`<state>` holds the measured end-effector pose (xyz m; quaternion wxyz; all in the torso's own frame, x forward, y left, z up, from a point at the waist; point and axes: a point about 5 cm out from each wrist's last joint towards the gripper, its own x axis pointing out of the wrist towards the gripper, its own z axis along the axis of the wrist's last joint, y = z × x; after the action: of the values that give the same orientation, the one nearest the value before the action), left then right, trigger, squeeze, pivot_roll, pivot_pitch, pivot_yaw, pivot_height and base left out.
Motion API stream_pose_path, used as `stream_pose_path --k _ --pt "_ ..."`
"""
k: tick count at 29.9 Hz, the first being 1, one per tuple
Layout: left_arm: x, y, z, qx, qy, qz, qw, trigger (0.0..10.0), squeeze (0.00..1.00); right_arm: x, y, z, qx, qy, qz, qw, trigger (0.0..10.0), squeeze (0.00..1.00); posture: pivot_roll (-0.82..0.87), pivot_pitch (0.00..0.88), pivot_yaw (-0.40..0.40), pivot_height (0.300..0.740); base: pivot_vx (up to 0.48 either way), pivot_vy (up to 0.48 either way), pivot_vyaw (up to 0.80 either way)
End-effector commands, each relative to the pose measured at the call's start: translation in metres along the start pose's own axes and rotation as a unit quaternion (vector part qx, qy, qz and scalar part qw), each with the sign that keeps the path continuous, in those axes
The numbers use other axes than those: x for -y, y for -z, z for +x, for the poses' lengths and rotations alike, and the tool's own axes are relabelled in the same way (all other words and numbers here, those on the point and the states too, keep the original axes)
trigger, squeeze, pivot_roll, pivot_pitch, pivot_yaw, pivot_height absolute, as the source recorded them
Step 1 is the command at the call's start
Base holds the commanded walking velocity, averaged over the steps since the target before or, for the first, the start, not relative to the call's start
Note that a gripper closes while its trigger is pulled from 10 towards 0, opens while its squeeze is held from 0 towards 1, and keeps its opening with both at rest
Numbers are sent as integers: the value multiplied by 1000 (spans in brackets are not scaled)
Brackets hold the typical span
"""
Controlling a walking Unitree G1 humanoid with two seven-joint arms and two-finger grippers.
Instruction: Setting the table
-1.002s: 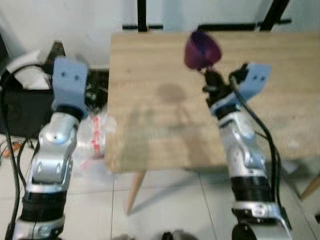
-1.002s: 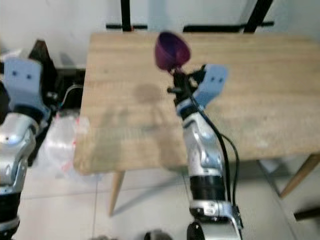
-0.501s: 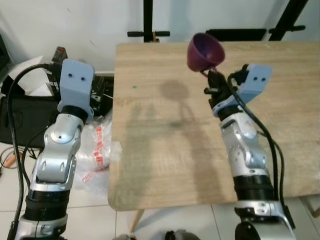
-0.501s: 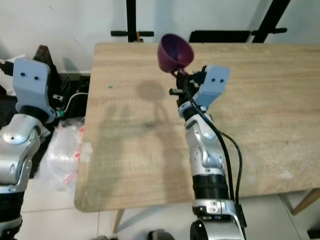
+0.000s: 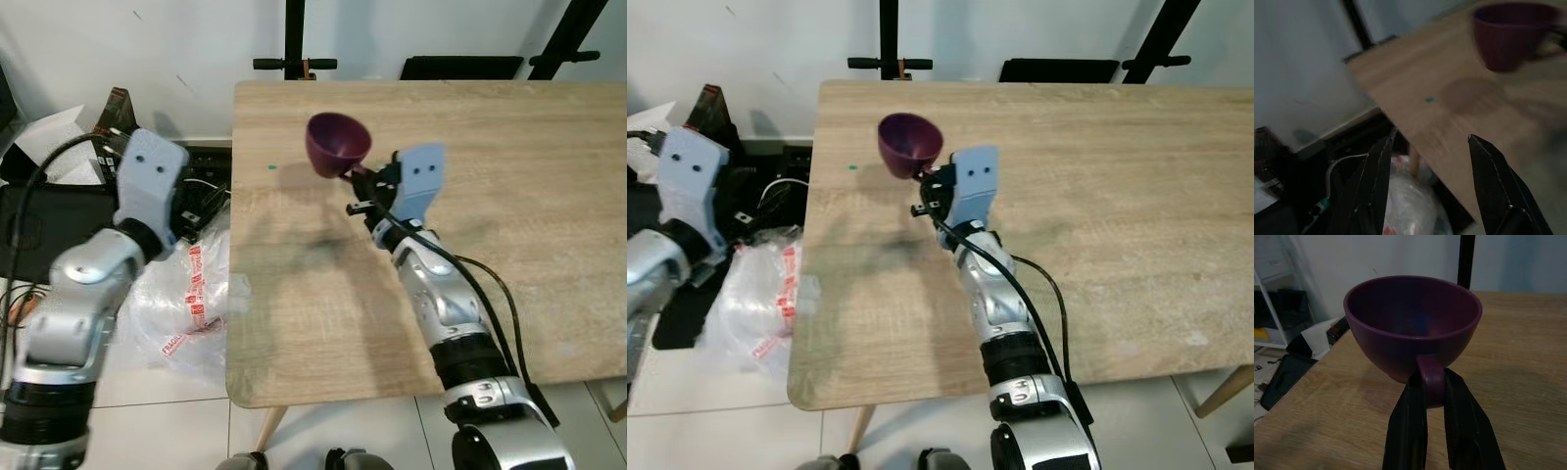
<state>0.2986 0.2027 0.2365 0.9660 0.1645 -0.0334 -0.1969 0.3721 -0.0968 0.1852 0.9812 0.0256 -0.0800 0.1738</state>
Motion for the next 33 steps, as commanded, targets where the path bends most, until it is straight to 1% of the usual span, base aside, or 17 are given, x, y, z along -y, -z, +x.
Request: stream_pose_path --k 1,3,5,8,12,19,28,29,30,31,33 --pt "4 0 -3 0 29 -4 1000 10000 0 -3 -1 3 4 -2 -8 1000 10000 0 -3 79 44 740 0 0 0" --pt "4 -1 -6 -1 35 1 999 10000 0 -5 0 7 1 -1 -29 1000 10000 0 9 87 41 740 0 0 0" --pt "4 -3 -8 -2 37 1 999 10000 0 -7 2 11 -5 1 -38 999 10000 0 9 87 41 740 0 0 0" --pt "4 -3 -12 -7 40 -2 999 10000 0 -2 5 16 -13 24 -58 998 10000 0 23 94 39 740 0 0 0" --pt "6 -5 -14 -9 42 -5 999 10000 0 2 10 16 -16 37 -70 997 10000 0 40 104 35 740 0 0 0" --pt "9 -5 -17 -11 44 -9 999 10000 0 8 18 14 -21 58 -64 996 10000 0 51 115 27 740 0 0 0" --pt "14 -6 -15 -12 48 -13 999 10000 0 7 25 10 -7 69 -42 997 10000 0 53 116 30 740 0 0 0" --pt "14 -6 -15 -12 48 -13 999 10000 0 6 26 10 -7 69 -42 997 10000 949 53 116 30 740 0 0 0" --pt "14 -6 -15 -12 48 -14 999 10000 0 6 26 10 -7 70 -41 997 10000 949 53 116 30 740 0 0 0" --pt "14 -6 -15 -12 48 -14 999 10000 0 7 26 9 -6 71 -41 997 10000 1000 53 116 30 740 0 0 0" --pt "14 -6 -14 -11 47 -15 999 10000 0 8 25 9 0 74 -39 997 10000 1000 44 115 32 740 0 0 0"
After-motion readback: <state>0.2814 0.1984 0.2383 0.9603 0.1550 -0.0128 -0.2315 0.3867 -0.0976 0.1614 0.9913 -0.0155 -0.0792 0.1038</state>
